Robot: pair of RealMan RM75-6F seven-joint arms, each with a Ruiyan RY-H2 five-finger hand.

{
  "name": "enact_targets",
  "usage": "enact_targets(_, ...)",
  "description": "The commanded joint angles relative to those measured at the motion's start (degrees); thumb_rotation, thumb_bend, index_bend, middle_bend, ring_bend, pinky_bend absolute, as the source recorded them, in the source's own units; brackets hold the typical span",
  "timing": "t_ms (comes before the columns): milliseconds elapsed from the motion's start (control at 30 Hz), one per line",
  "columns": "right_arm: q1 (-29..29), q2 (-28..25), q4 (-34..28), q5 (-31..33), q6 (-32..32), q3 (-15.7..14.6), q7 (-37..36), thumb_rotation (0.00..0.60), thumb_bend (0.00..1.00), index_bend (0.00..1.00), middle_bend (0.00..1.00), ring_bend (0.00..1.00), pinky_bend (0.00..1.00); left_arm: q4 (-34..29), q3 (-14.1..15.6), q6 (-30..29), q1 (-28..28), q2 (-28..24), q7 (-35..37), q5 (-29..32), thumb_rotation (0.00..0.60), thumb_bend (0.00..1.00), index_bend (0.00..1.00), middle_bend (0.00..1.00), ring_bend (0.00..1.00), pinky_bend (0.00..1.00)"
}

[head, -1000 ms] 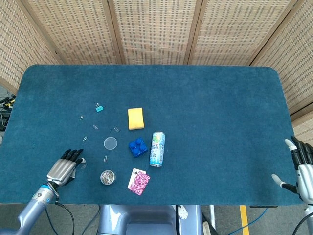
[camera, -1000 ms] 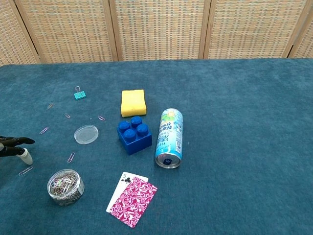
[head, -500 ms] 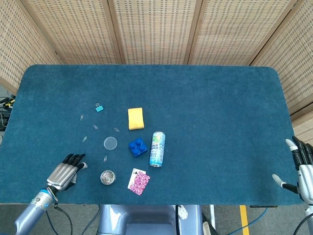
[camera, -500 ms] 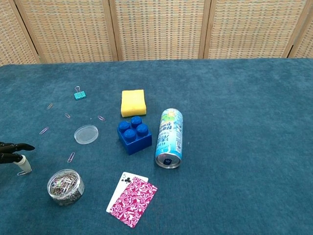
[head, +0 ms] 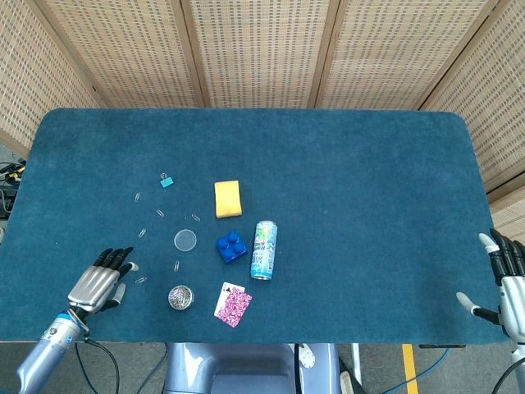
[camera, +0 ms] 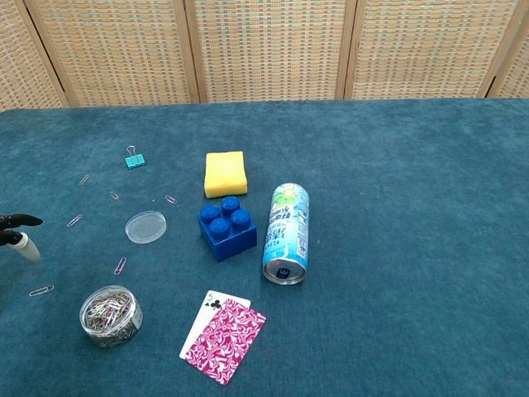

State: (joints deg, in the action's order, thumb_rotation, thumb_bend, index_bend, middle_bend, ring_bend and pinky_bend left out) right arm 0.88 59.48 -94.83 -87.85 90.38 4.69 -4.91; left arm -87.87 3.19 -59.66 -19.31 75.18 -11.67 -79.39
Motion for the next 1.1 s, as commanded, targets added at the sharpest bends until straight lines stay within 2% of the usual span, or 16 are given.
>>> enact_targets(33, 0.0, 0.0, 0.0, 0.0, 0.0, 0.0, 0.0, 0.600, 0.00, 0.01, 0.00, 0.00, 0.00, 1.0, -0.2, 0.9, -0.3, 0.7, -0.3, 0.9, 0.600, 0.63, 0.26, 0.00, 0.00, 0.00)
enact_targets(367, 0.0, 0.0, 0.0, 0.0, -0.1, 0.0, -0.1, 0.600, 0.00, 0.01, 0.00, 0.00, 0.00, 1.8, 0.7, 2.9, -1.0, 2.3, -2.3, 1.4, 0.600, 0.75, 0.26, 0.00, 0.00, 0.00)
enact_targets(700, -0.1, -0.3, 0.1, 0.1, 0.1, 0.0, -0.8, 0.600, 0.00, 0.01, 0.00, 0.00, 0.00, 0.0, 1.9, 3.6, -1.0, 1.8, -3.5, 1.7, 0.600, 0.76, 0.26, 0.00, 0.00, 0.00)
enact_targets(967, -0.1, -0.3, 0.1, 0.1, 0.1, 0.0, -0.9, 0.600, 0.00, 0.01, 0.00, 0.00, 0.00, -1.4, 3.5, 2.3, -0.6, 0.5, -1.0, -2.2, 0.600, 0.77, 0.26, 0.00, 0.00, 0.00)
enact_targets(1033, -0.1, -0.3, 0.0, 0.1, 0.1, 0.0, -0.9, 0.600, 0.00, 0.01, 0.00, 0.00, 0.00, -1.4, 3.4, 1.3, -0.4, 0.3, -0.4, -2.8, 0.600, 0.74, 0.26, 0.00, 0.00, 0.00)
enact_targets(1100, -0.1, -0.3, 0.0, 0.1, 0.1, 0.0, -0.8, 0.600, 0.00, 0.01, 0.00, 0.00, 0.00, -0.7, 3.0, -0.4, 0.0, 0.6, 0.6, -3.7, 0.600, 0.58, 0.26, 0.00, 0.00, 0.00)
